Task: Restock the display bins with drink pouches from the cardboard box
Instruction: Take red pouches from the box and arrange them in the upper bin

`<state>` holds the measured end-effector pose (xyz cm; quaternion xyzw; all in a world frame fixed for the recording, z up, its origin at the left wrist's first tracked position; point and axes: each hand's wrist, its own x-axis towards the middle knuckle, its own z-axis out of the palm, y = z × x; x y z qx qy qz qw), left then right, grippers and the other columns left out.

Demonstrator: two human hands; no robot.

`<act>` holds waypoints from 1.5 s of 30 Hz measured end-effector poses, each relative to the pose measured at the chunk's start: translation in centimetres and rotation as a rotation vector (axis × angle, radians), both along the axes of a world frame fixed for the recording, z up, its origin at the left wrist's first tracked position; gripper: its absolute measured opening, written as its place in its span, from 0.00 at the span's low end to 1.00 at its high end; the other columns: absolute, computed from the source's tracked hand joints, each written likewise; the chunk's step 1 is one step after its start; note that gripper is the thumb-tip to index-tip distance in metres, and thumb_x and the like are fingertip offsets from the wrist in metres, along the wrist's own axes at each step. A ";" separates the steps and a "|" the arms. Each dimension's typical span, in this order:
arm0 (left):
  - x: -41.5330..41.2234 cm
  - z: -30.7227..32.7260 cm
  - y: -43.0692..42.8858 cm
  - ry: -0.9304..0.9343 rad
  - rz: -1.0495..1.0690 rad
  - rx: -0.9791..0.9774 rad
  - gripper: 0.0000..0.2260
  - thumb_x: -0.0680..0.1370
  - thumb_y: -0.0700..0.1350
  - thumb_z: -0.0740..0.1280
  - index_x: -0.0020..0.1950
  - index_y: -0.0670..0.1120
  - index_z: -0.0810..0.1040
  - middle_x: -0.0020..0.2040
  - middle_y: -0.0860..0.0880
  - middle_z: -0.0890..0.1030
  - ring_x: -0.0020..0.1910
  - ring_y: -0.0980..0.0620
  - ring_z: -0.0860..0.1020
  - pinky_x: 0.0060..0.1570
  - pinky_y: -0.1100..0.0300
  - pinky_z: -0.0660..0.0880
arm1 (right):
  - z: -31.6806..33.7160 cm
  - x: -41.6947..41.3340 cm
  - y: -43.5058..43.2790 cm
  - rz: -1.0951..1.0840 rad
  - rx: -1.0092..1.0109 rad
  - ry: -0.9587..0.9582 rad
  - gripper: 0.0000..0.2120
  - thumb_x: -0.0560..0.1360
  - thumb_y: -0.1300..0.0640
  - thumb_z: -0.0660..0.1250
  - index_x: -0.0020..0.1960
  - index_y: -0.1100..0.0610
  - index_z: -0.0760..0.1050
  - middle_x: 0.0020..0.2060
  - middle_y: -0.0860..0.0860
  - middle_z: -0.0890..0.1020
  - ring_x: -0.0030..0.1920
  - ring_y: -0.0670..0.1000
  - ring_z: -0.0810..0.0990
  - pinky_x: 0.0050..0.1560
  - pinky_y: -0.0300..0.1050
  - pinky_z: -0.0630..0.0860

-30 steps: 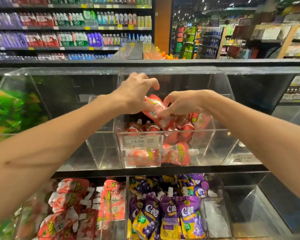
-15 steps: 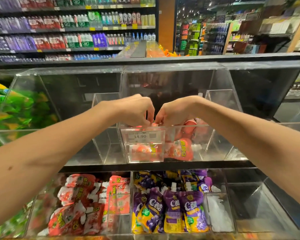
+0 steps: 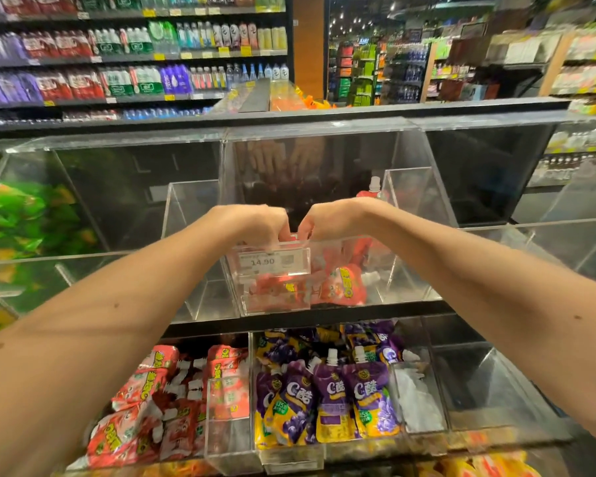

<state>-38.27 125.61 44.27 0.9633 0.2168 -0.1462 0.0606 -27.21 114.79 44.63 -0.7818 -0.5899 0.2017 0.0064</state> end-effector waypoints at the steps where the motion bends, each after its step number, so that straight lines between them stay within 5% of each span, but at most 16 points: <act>1: -0.3 0.4 -0.3 -0.078 0.005 0.002 0.06 0.75 0.51 0.74 0.49 0.52 0.86 0.39 0.53 0.83 0.40 0.53 0.82 0.36 0.58 0.77 | 0.2 0.0 -0.5 -0.024 0.037 -0.003 0.13 0.80 0.51 0.63 0.57 0.57 0.82 0.52 0.54 0.84 0.52 0.55 0.82 0.48 0.48 0.79; 4: -1.1 2.4 -1.7 -0.468 0.019 -0.034 0.03 0.75 0.49 0.74 0.44 0.50 0.86 0.35 0.52 0.84 0.34 0.56 0.82 0.31 0.67 0.77 | 1.2 -0.2 -2.9 -0.168 0.332 -0.009 0.16 0.77 0.43 0.68 0.49 0.55 0.84 0.44 0.53 0.85 0.47 0.53 0.83 0.48 0.49 0.79; 9: -1.3 2.5 -9.3 -1.094 -0.235 -0.203 0.04 0.75 0.41 0.70 0.45 0.49 0.85 0.34 0.53 0.80 0.31 0.61 0.76 0.32 0.69 0.71 | 0.9 -2.3 -13.6 -0.298 0.966 0.064 0.08 0.75 0.50 0.70 0.42 0.54 0.81 0.37 0.46 0.83 0.38 0.46 0.81 0.41 0.44 0.77; 13: 1.0 -2.5 -19.6 -1.185 -0.448 -0.485 0.04 0.77 0.45 0.70 0.49 0.47 0.83 0.37 0.50 0.81 0.35 0.57 0.77 0.33 0.70 0.68 | -4.9 -3.0 -26.5 -0.559 1.152 0.235 0.07 0.75 0.53 0.71 0.42 0.55 0.80 0.35 0.51 0.82 0.36 0.54 0.80 0.39 0.49 0.76; 15: 3.2 -6.1 -25.8 -1.122 -0.495 -0.635 0.04 0.76 0.44 0.71 0.49 0.47 0.83 0.39 0.51 0.81 0.36 0.57 0.78 0.34 0.70 0.69 | -8.7 -2.9 -33.8 -0.745 1.192 0.305 0.03 0.76 0.57 0.72 0.44 0.56 0.81 0.37 0.57 0.83 0.39 0.62 0.79 0.41 0.55 0.76; 19: 8.4 -14.6 -39.5 -0.818 -0.568 -0.814 0.04 0.74 0.45 0.71 0.49 0.49 0.82 0.39 0.56 0.82 0.37 0.59 0.79 0.38 0.69 0.73 | -17.3 -2.0 -49.0 -1.145 1.204 0.363 0.04 0.76 0.62 0.72 0.45 0.54 0.80 0.37 0.60 0.83 0.37 0.59 0.80 0.41 0.55 0.76; 23: 14.4 -21.6 -54.9 -0.538 -0.659 -0.853 0.07 0.72 0.50 0.71 0.48 0.50 0.83 0.43 0.55 0.84 0.42 0.58 0.82 0.44 0.64 0.75 | -23.4 -1.1 -63.7 -1.502 1.166 0.376 0.06 0.76 0.64 0.71 0.48 0.52 0.80 0.36 0.51 0.82 0.36 0.44 0.77 0.41 0.40 0.73; 26: 18.3 -25.2 -65.5 -0.416 -0.786 -0.826 0.10 0.73 0.52 0.73 0.54 0.53 0.81 0.47 0.48 0.84 0.47 0.51 0.82 0.48 0.63 0.73 | -25.5 -0.5 -71.8 -1.707 1.087 0.416 0.06 0.78 0.59 0.70 0.54 0.54 0.79 0.46 0.51 0.82 0.45 0.44 0.79 0.42 0.28 0.72; 29: 21.7 -28.2 -72.6 -0.253 -0.846 -0.760 0.12 0.75 0.47 0.73 0.55 0.45 0.83 0.53 0.45 0.83 0.55 0.46 0.79 0.51 0.62 0.68 | -27.7 1.0 -76.8 -1.822 1.012 0.413 0.09 0.78 0.59 0.70 0.57 0.53 0.76 0.49 0.51 0.80 0.47 0.44 0.78 0.43 0.25 0.70; 32: 25.9 -32.0 -78.1 -0.126 -0.848 -0.743 0.16 0.74 0.42 0.75 0.59 0.38 0.81 0.58 0.40 0.82 0.60 0.42 0.78 0.58 0.57 0.68 | -30.6 3.2 -81.5 -1.968 0.940 0.411 0.10 0.77 0.59 0.70 0.57 0.53 0.74 0.47 0.47 0.78 0.46 0.44 0.77 0.46 0.28 0.72; 34: 29.0 -34.6 -80.8 -0.038 -0.832 -0.707 0.21 0.73 0.43 0.76 0.64 0.40 0.79 0.61 0.41 0.81 0.63 0.43 0.77 0.60 0.56 0.70 | -33.1 4.9 -84.2 -2.084 0.899 0.408 0.13 0.76 0.59 0.71 0.59 0.54 0.74 0.49 0.49 0.79 0.47 0.47 0.79 0.54 0.40 0.75; 40: 37.7 -44.3 -88.5 0.200 -0.963 -0.573 0.36 0.71 0.55 0.76 0.75 0.50 0.67 0.70 0.45 0.72 0.71 0.43 0.68 0.66 0.51 0.66 | -40.8 12.1 -90.5 -2.173 0.435 0.388 0.28 0.76 0.54 0.72 0.72 0.49 0.65 0.66 0.46 0.74 0.66 0.51 0.74 0.65 0.51 0.74; 45: 41.9 -50.1 -93.9 0.304 -1.143 -0.318 0.52 0.67 0.64 0.76 0.81 0.54 0.48 0.81 0.43 0.49 0.79 0.41 0.48 0.76 0.42 0.55 | -47.5 17.1 -94.8 -2.100 0.049 0.379 0.47 0.73 0.56 0.75 0.80 0.53 0.47 0.79 0.54 0.50 0.78 0.59 0.55 0.74 0.54 0.63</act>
